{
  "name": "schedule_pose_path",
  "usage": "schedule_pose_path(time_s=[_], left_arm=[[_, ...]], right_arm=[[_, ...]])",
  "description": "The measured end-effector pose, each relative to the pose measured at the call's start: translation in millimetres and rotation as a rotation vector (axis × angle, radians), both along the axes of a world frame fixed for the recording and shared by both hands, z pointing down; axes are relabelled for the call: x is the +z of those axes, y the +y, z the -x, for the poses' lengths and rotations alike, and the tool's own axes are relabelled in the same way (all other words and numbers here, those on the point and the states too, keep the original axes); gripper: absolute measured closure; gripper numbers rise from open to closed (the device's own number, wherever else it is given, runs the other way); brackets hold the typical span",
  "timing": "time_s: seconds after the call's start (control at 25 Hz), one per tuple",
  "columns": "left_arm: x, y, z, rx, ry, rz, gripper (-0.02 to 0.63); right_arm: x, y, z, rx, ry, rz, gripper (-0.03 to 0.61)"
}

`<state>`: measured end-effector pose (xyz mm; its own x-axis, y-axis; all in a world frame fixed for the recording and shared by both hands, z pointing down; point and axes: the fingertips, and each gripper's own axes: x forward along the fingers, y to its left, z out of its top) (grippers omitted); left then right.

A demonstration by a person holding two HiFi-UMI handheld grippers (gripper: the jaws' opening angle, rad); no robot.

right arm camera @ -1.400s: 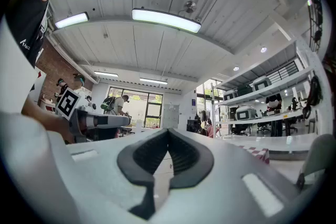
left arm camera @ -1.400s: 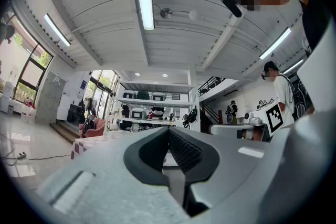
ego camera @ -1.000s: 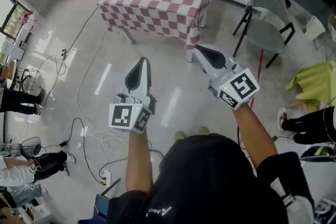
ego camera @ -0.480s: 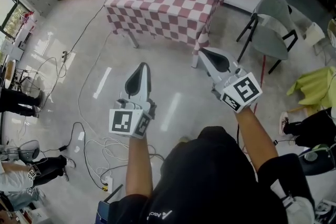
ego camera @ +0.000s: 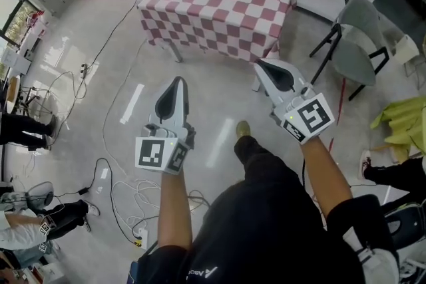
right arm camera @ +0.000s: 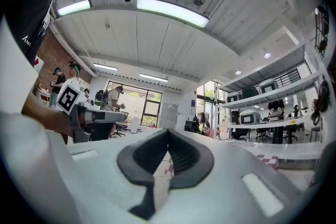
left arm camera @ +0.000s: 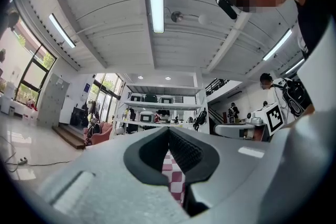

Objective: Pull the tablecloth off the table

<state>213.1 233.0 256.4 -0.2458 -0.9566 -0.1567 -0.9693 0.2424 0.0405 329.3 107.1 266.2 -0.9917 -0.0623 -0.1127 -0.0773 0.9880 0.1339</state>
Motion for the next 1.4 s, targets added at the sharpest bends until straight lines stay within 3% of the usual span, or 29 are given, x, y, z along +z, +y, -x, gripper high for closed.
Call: schedule_pose_path(time_s=[0.24, 0.72, 1.2, 1.4], left_arm=[[6.5, -67.7, 84.2, -0.032, -0.005, 0.028, 0.603], [18.8, -262.4, 237.8, -0.016, -0.027, 0.056, 0.604], [17.2, -370.2, 321.4, 0.070, -0.057, 0.063, 0.604], [25.2, -412.5, 385.2, 0.156, -0.050, 0.060, 0.604]], right_arm=[[12.3, -78.6, 78.9, 0.008, -0.020, 0.029, 0.578], [31.3, -264.1, 233.8, 0.007, 0.007, -0.003, 0.578], [47.1, -346.9, 314.6, 0.076, 0.014, 0.007, 0.578], [47.6, -368.5, 372.8, 0.161, 0.015, 0.019, 0.578]])
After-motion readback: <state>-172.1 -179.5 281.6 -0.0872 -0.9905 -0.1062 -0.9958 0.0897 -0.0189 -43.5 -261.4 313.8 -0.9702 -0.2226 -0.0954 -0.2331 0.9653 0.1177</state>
